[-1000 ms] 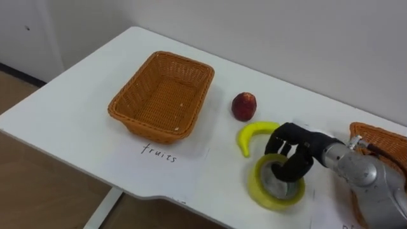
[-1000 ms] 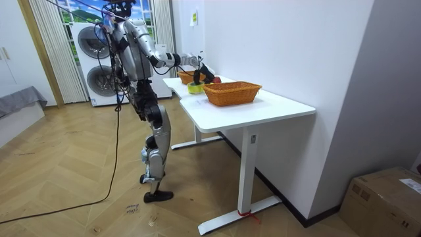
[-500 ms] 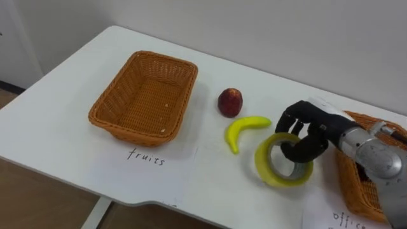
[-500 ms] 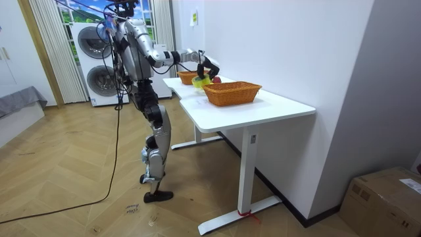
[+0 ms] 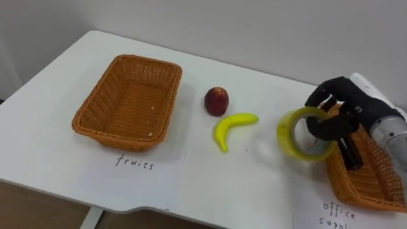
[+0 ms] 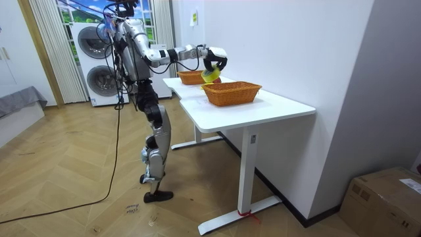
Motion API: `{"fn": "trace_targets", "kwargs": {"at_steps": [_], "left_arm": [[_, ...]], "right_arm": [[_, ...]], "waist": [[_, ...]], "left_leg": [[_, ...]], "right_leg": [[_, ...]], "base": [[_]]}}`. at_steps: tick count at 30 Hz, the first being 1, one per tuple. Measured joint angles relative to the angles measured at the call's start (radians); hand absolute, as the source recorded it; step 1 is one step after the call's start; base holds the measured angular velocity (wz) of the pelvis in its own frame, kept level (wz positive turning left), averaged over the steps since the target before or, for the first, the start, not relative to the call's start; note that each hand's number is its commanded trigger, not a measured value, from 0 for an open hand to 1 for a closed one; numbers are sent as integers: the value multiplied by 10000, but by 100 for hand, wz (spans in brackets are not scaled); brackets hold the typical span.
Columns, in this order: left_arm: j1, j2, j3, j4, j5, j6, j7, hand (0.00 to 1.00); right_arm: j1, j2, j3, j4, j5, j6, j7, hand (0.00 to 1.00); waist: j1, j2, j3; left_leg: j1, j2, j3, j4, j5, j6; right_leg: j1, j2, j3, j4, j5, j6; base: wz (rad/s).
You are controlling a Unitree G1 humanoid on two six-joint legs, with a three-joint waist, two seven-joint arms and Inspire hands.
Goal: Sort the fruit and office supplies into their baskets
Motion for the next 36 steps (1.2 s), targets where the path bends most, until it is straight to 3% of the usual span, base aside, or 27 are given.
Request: {"fn": "trace_targets", "kwargs": {"at_steps": [3,7,10,22,36], "left_arm": [[49,-55,5,1,-235,1,2,0],[128,-64,33,13,-362,1,3,0],[203,-76,39,13,-365,0,2,0],[316,-69,99,15,-767,-41,-9,0],[179,-69,103,67,-1021,-40,-10,0]], "right_arm": [[0,-1,-335,1,7,-1,-369,100],[-22,-1,-618,1,5,-1,-1019,100],[-26,-6,-701,3,92,-2,-1336,100],[-26,-18,-910,291,893,-11,-2347,100],[-34,-255,-912,2138,1415,16,-2346,100]], "waist": [[-92,34,9],[-279,153,-79],[-343,211,-100],[-702,164,-89],[-838,146,-82]], "left_leg": [[-49,1,0,26,-1,1],[-65,-4,5,30,-1,2],[-12,9,117,15,0,1],[195,25,384,-109,2,6],[176,56,524,-268,5,4]], "right_leg": [[-56,-9,-8,36,0,0],[-70,-15,-6,41,-1,1],[-83,-11,41,55,-2,1],[-86,1,316,84,-5,7],[-285,50,547,88,-6,9]], "base": [[0],[0],[-9],[-7],[-3]]}}
